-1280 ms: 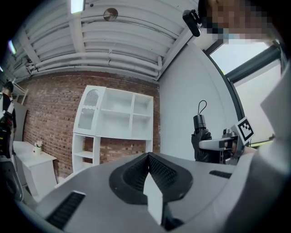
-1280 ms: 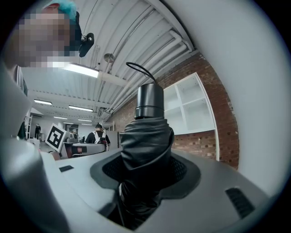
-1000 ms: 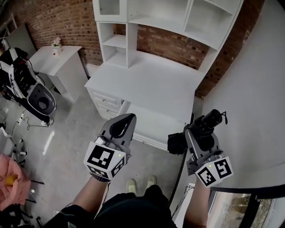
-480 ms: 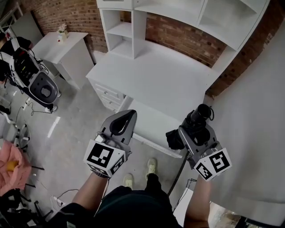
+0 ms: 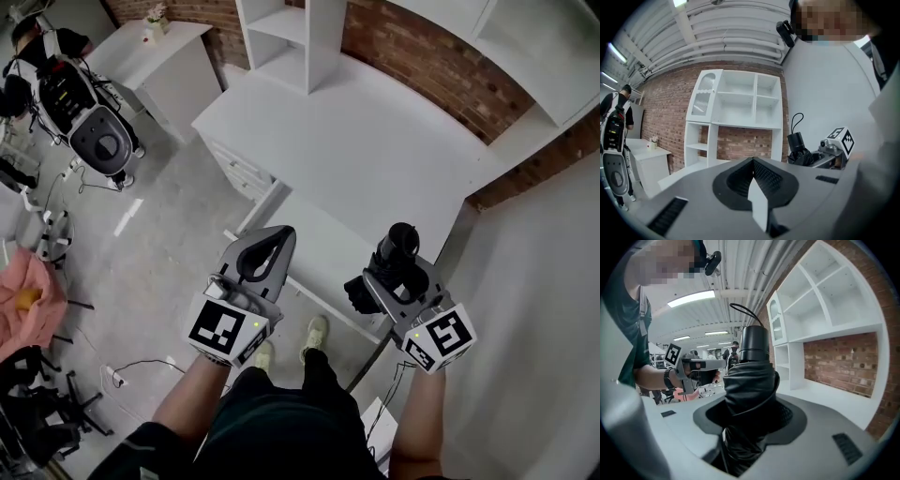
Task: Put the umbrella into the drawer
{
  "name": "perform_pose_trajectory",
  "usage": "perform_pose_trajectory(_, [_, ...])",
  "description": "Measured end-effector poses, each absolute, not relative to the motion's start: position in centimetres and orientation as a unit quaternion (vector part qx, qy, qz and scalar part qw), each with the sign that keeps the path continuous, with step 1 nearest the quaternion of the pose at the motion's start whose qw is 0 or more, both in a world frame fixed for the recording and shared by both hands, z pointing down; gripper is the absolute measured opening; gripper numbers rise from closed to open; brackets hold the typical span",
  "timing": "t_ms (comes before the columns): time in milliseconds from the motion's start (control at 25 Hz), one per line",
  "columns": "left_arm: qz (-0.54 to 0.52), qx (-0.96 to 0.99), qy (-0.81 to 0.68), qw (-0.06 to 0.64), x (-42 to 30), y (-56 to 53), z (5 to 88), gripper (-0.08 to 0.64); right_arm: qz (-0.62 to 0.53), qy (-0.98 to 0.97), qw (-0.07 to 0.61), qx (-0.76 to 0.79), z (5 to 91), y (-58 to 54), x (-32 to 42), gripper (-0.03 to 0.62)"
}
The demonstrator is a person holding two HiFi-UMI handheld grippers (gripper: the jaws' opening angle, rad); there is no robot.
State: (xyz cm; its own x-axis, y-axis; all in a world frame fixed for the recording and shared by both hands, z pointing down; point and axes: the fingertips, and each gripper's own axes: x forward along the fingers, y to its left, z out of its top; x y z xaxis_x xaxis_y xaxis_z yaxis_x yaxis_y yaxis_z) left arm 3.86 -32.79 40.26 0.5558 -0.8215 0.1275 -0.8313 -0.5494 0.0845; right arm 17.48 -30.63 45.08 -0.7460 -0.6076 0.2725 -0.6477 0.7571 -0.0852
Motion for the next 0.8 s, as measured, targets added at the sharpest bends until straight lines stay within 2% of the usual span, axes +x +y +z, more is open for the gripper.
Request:
perform_pose_trajectory(360, [0.061, 0.868, -0.482, 0.098, 3.4, -33.5, 45.4, 0.005, 0.13, -0.946, 0.183, 0.236, 54.3, -31.6, 14.9, 0.195])
perform_pose_trajectory(800, [0.071, 0.858, -0.494, 0.122, 2.9, -30.3, 52.4, 0.006, 0.2, -0.929, 0.269, 0.155, 67.4, -26.7, 13.2, 0.195])
